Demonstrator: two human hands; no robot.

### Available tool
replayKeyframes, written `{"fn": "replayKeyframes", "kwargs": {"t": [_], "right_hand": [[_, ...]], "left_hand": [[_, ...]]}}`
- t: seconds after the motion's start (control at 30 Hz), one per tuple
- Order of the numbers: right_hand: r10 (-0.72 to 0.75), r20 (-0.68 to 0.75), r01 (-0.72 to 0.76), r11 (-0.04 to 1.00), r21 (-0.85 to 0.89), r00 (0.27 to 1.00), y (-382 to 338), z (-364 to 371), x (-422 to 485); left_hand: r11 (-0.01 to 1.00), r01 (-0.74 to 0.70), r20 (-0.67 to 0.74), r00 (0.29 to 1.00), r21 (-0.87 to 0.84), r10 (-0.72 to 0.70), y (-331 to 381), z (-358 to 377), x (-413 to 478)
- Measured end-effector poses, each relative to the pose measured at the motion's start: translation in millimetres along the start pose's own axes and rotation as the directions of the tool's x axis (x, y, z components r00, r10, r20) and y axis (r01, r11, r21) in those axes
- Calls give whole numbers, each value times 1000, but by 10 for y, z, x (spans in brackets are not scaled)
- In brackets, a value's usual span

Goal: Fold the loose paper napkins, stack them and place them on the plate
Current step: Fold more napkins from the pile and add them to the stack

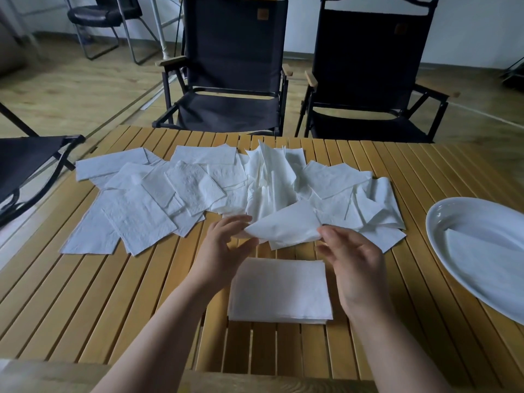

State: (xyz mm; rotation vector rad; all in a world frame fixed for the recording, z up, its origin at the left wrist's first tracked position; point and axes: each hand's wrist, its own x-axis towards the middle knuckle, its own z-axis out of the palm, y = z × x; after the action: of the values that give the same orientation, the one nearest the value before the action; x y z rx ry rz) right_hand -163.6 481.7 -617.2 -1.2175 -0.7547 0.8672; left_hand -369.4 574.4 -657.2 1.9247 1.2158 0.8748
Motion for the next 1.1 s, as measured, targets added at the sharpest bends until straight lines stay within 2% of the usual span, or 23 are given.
{"fn": "replayKeyframes", "kwargs": {"t": [0.07, 0.1, 0.17, 0.23, 0.33, 0.4, 0.5, 0.6, 0.67, 0.8, 0.97, 1.1], "right_hand": [[74, 0, -73, 984, 163, 997, -7, -25, 39], [85, 26, -88, 978, 190, 996, -15, -39, 50], [75, 81, -86, 987, 135, 994, -12, -67, 63], [41, 105, -41, 999, -7, 994, 0, -99, 65], [-33, 144, 71, 961, -268, 989, 9, -137, 61], [-82, 156, 137, 915, -380, 984, 10, -147, 53], [-169, 153, 222, 856, -467, 974, 39, -160, 68], [-156, 111, 191, 852, -487, 981, 88, -186, 96], [-110, 78, 134, 848, -513, 991, 105, -208, 101], [-59, 41, 71, 884, -463, 997, 81, -203, 96], [-77, 115, 116, 917, -382, 990, 3, -177, 83], [-119, 80, 141, 904, -403, 990, 1, -198, 90]], "left_hand": [[976, 94, 12, 996, -199, -93, 60, -28, -18], [942, 127, 17, 992, -309, -128, 108, -45, -27], [871, 129, -5, 989, -474, -149, 188, -70, -36], [795, 160, 1, 981, -585, -196, 237, -72, -42], [728, 247, 42, 957, -639, -287, 250, -77, -57], [709, 304, 58, 936, -636, -348, 222, -92, -59], [661, 361, 105, 913, -658, -394, 195, -124, -64], [537, 362, 197, 919, -762, -340, 219, -188, -54], [553, 350, 220, 932, -756, -288, 206, -212, -55], [696, 332, 195, 943, -637, -271, 215, -203, -66], [771, 284, 135, 958, -570, -253, 215, -159, -86], [823, 256, 103, 966, -508, -237, 229, -172, -81]]}}
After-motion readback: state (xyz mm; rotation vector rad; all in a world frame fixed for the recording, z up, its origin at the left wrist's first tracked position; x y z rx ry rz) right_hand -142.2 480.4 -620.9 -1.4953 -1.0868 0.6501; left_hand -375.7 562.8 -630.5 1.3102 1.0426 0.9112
